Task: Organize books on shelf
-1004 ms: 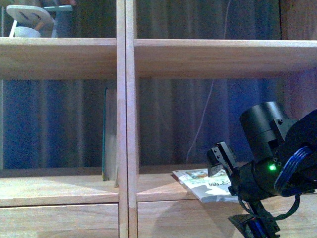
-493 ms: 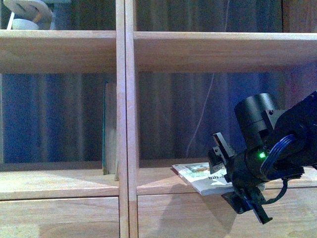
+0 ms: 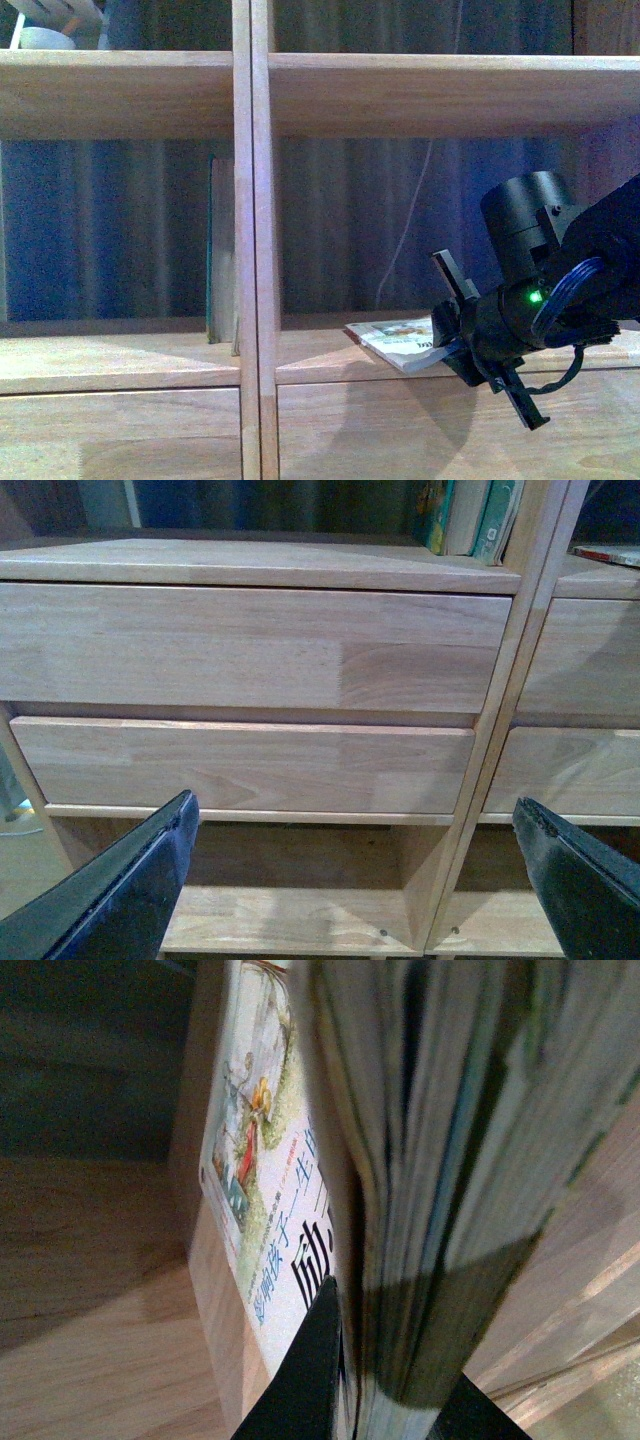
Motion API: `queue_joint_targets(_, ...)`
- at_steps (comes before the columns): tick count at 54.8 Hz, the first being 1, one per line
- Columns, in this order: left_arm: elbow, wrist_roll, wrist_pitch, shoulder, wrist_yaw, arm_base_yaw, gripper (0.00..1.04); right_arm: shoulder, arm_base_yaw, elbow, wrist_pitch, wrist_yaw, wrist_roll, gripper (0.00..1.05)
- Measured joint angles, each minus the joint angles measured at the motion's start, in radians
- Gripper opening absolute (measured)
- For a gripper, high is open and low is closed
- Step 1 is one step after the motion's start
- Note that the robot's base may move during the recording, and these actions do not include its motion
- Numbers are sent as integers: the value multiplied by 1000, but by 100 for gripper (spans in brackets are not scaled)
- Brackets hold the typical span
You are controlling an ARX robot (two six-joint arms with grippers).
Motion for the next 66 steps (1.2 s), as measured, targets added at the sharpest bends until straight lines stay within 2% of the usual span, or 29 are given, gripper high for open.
queue_joint_targets(12,0,0,0,0,0,0,97,-82,-56,-78,53,-84,-47,7)
queue_joint_targets(37,0,0,0,0,0,0,97,-418,-205,-224,108,-389,-216,7)
queue_joint_targets(52,0,-4,-1,1,4,0,97,-613,-236,-280,109,-474,-283,7)
queue_joint_targets(57,40,-121,-11,115,151,51,97,-634,-232,-290,111,-486,-301,7)
queue_joint_targets(61,103,-243,140,315,269,119,97,-638,-218,-291,112,-488,-319,7)
queue_joint_targets(66,189,-310,295,492,382,181,97,-638,-200,-301,117,-487,-333,7)
